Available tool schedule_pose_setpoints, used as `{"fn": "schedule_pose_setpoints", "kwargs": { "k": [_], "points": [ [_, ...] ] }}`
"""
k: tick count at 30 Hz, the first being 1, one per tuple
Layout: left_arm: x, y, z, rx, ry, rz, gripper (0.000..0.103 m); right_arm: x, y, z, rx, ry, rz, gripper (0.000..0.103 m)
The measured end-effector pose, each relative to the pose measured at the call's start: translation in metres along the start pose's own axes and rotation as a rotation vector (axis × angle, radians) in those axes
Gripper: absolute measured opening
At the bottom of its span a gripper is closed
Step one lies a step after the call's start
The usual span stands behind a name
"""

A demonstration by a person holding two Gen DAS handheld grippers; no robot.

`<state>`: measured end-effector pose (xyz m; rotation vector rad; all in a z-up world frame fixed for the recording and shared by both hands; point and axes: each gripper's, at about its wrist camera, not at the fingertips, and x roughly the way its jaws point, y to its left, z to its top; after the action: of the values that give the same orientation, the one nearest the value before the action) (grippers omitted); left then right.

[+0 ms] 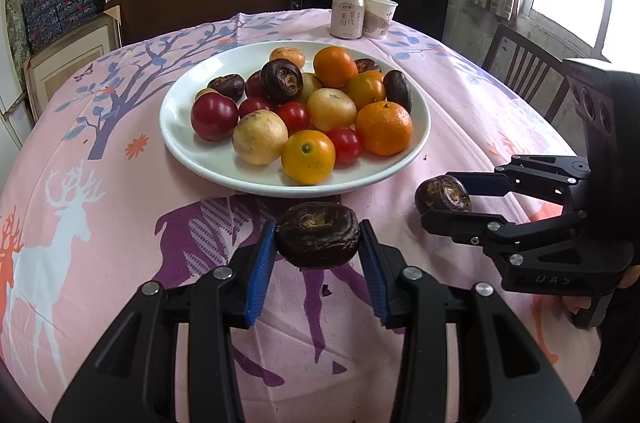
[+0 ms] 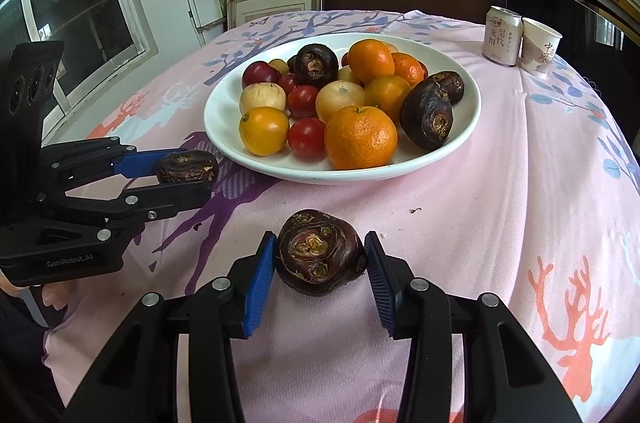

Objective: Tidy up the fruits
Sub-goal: 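Carry both purple fruits onto the plate and open both tools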

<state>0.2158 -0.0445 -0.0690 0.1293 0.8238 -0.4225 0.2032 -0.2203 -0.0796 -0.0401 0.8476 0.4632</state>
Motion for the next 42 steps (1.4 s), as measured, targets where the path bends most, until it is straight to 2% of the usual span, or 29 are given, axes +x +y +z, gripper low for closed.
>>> {"fn": "schedule_pose_setpoints", "kwargs": {
  "k": [4, 8, 15, 22, 28, 30, 31, 32, 34, 37, 39, 40, 42],
  "points": [
    [-0.001, 0.000, 0.000, 0.000, -0.006, 0.000, 0.040, -0.002, -0.001, 0.000, 0.004, -0.007, 0.001, 0.045],
    [-0.011, 0.002, 0.002, -0.013, -0.049, -0.004, 0.040, -0.007, -0.003, 0.000, 0.017, -0.025, 0.002, 0.045],
    [-0.032, 0.013, 0.017, -0.049, -0.100, -0.037, 0.040, -0.042, -0.012, 0.008, 0.047, -0.130, -0.008, 0.045],
    [-0.032, 0.018, 0.061, 0.010, -0.142, 0.023, 0.040, -0.066, -0.030, 0.065, 0.062, -0.255, -0.075, 0.045],
    [0.000, 0.035, 0.096, 0.000, -0.141, 0.057, 0.040, -0.036, -0.035, 0.112, 0.057, -0.275, -0.072, 0.045],
    [0.014, 0.040, 0.103, -0.010, -0.129, 0.070, 0.052, -0.018, -0.031, 0.122, 0.045, -0.248, -0.064, 0.045],
    [0.019, 0.042, 0.104, -0.017, -0.126, 0.081, 0.065, -0.007, -0.029, 0.126, 0.036, -0.227, -0.073, 0.047],
    [0.023, 0.044, 0.105, -0.024, -0.128, 0.093, 0.073, 0.002, -0.027, 0.129, 0.027, -0.215, -0.081, 0.055],
    [0.027, 0.047, 0.102, -0.030, -0.118, 0.092, 0.074, 0.008, -0.025, 0.129, 0.026, -0.212, -0.102, 0.058],
    [0.024, 0.050, 0.092, -0.043, -0.095, 0.095, 0.075, 0.002, -0.031, 0.119, 0.063, -0.210, -0.080, 0.058],
    [0.019, 0.049, 0.080, -0.046, -0.073, 0.099, 0.081, -0.008, -0.038, 0.106, 0.099, -0.208, -0.074, 0.067],
    [0.015, 0.046, 0.072, -0.042, -0.066, 0.104, 0.087, -0.013, -0.041, 0.096, 0.119, -0.204, -0.073, 0.070],
    [0.010, 0.038, 0.057, -0.028, -0.043, 0.126, 0.093, -0.023, -0.048, 0.077, 0.162, -0.197, -0.074, 0.085]
  ]
}}
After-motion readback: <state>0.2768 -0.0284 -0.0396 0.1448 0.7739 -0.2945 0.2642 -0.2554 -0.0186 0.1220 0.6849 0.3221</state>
